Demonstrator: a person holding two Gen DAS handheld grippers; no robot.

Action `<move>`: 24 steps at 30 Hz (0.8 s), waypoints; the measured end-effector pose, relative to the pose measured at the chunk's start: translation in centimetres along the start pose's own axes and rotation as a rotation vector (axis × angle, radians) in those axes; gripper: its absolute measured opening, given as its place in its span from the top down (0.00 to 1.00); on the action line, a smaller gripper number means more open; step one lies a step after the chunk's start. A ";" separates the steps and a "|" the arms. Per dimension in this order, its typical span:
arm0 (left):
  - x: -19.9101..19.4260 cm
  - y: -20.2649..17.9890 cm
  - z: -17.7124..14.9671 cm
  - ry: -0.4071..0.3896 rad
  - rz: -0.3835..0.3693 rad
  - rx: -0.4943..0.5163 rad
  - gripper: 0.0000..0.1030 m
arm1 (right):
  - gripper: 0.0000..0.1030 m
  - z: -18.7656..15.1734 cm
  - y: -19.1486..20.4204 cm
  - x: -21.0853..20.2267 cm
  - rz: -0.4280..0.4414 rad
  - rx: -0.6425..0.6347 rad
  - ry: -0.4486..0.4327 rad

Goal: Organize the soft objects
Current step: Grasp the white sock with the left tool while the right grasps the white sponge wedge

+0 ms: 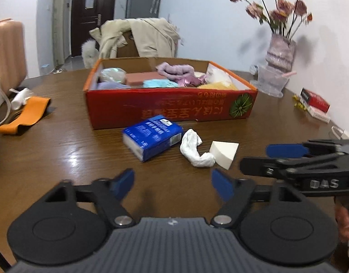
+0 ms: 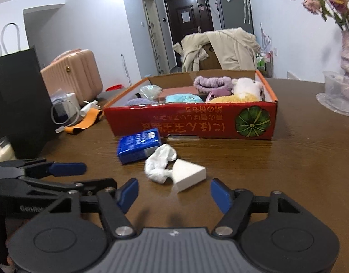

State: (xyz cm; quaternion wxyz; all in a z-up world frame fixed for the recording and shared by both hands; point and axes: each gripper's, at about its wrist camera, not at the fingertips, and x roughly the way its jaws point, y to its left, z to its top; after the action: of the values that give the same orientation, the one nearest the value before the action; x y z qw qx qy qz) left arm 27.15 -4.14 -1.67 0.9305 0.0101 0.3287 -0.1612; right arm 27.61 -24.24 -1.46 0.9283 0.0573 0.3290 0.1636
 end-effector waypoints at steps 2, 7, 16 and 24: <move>1.3 0.0 0.4 0.019 -0.009 0.013 0.35 | 0.39 0.6 -0.8 1.7 -0.005 0.014 0.008; 3.9 -0.6 1.4 0.056 -0.059 0.039 0.35 | 0.58 1.2 -2.4 4.8 0.027 0.023 0.047; 7.7 -3.2 2.7 0.076 -0.060 0.089 0.71 | 0.69 1.6 -6.2 3.7 0.041 0.069 -0.007; 6.9 -4.5 3.5 0.050 -0.043 0.066 0.82 | 0.69 1.3 -7.6 3.0 0.057 0.101 -0.029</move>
State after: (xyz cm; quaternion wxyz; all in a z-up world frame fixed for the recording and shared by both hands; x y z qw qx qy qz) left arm 32.95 -10.84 -2.82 0.9175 0.0379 0.3466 -0.1915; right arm 32.61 -30.40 -3.84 0.9238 0.1156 0.3219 0.1721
